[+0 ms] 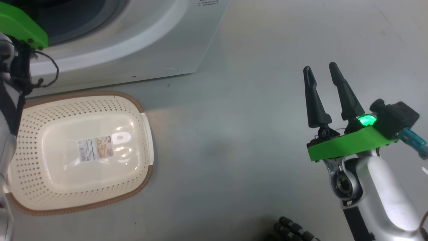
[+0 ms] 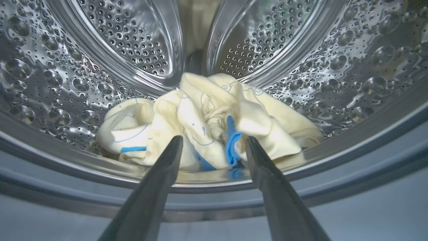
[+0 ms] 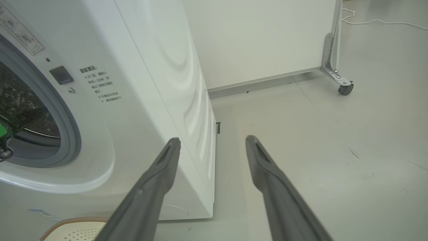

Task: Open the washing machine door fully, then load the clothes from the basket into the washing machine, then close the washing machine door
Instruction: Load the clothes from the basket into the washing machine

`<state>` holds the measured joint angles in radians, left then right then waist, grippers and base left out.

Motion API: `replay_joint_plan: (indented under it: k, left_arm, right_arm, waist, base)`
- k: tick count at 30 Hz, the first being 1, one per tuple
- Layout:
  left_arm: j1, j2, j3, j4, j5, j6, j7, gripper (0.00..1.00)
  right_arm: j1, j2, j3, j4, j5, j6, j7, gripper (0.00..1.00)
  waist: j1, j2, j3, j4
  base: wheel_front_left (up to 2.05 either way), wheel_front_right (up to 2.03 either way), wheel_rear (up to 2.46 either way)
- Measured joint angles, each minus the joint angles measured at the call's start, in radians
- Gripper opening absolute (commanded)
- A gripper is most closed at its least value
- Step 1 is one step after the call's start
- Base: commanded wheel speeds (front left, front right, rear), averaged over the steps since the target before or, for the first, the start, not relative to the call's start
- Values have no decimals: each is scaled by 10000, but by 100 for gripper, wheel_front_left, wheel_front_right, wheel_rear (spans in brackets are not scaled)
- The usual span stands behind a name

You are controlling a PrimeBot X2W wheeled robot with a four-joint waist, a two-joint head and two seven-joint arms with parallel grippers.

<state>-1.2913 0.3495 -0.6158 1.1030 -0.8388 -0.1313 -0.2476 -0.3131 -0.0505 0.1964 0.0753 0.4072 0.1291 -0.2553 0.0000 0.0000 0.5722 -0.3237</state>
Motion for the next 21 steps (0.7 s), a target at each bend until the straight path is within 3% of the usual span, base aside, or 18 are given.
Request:
replay_joint_plan:
  k: [8,21]
  left_arm:
    - [1201,19,675,-1277,533,0,-44,100]
    - [4093,-533,2991,-3524,3028,61,-46,100]
  right_arm:
    - [22,-111,-96,67,-42,0,0,100]
    - [410,-750,-226,230,-42,0,0,100]
  waist:
    - [0,0,-446,299]
    - [0,0,-1472,924]
  base:
    - [0,0,0]
    - [0,0,0]
